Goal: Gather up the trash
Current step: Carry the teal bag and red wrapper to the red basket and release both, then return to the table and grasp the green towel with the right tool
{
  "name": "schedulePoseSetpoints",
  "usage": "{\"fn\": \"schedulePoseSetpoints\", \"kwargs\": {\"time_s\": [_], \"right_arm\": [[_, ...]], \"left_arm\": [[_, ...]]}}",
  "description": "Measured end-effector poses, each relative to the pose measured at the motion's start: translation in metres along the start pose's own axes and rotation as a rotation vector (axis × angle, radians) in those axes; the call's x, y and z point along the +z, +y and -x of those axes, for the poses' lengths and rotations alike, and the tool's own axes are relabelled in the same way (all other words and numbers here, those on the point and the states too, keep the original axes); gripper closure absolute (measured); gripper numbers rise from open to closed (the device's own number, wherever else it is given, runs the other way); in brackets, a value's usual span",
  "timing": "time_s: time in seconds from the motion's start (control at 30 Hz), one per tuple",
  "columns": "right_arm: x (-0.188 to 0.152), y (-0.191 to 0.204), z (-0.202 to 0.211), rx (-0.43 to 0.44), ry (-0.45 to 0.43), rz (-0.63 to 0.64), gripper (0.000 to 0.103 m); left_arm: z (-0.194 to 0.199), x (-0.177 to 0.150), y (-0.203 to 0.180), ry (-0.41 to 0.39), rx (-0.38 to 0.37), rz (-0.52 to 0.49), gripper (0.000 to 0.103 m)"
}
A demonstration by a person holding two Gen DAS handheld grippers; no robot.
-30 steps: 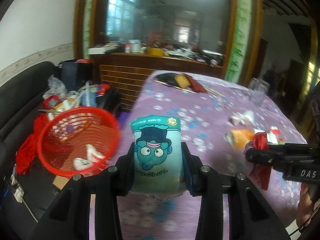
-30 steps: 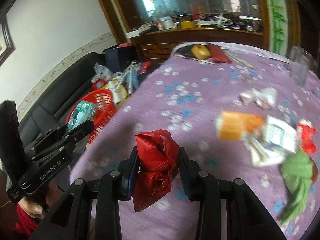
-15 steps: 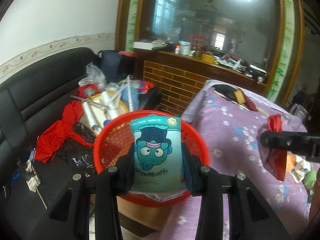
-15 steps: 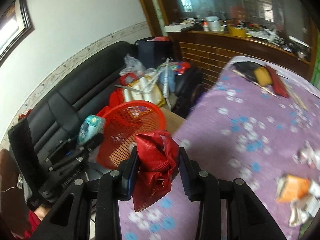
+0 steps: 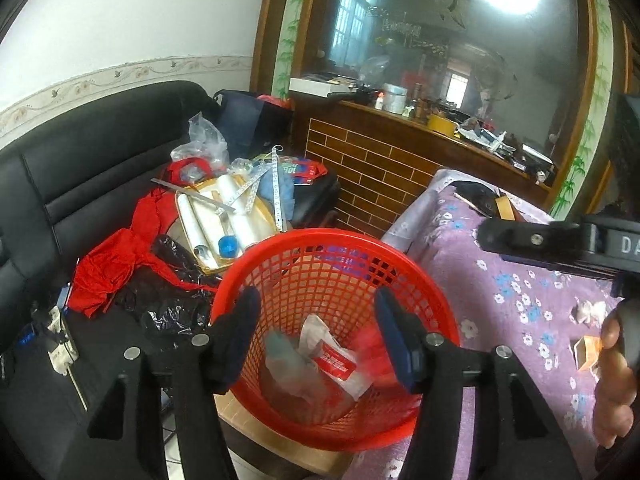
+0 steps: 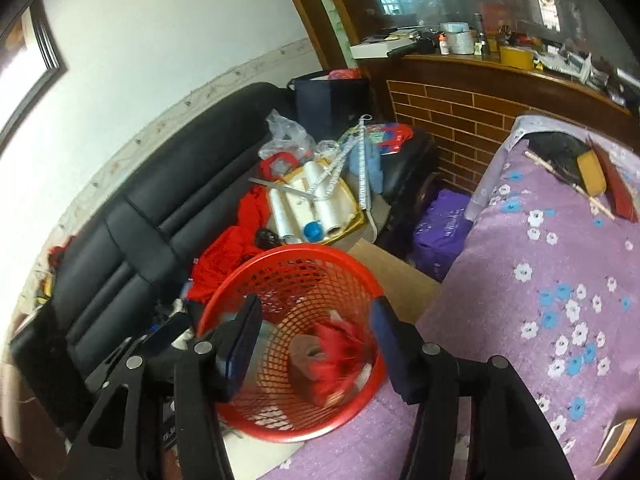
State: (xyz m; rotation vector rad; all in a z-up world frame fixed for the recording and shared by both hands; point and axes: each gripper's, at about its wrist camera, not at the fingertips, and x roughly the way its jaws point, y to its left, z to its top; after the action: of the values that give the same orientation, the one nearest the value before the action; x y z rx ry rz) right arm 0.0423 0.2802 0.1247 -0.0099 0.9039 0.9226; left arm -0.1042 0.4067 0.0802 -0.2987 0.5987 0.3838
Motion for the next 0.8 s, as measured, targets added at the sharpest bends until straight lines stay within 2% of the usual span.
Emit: {"fn": "schedulePoseSetpoints", "kwargs": {"time_s": [0.07, 0.27, 0.5, 0.8], "right_arm": [[-0.007, -0.007, 0.013, -0.011, -0.013, -0.001, 0.042], [-0.052, -0.031, 0.065, -0.044, -0.031, -0.031, 0.042], [-0.116, -0.07, 0.127, -0.114, -0.052, -0.083, 0.042], [-0.2, -0.158, 0.232, -0.271, -0.131, -0.25, 0.042]], "left_arm": [[0.004, -0.002, -0.005, -0.001, 0.001, -0.003, 0.045], [0.027, -0.017, -0.043, -0.004, -0.079, -0.039, 0.044], [0.055, -0.047, -0.12, 0.023, -0.192, -0.159, 0.042], [0.067, -0.078, -0.212, 0.086, -0.3, -0.309, 0.042]]}}
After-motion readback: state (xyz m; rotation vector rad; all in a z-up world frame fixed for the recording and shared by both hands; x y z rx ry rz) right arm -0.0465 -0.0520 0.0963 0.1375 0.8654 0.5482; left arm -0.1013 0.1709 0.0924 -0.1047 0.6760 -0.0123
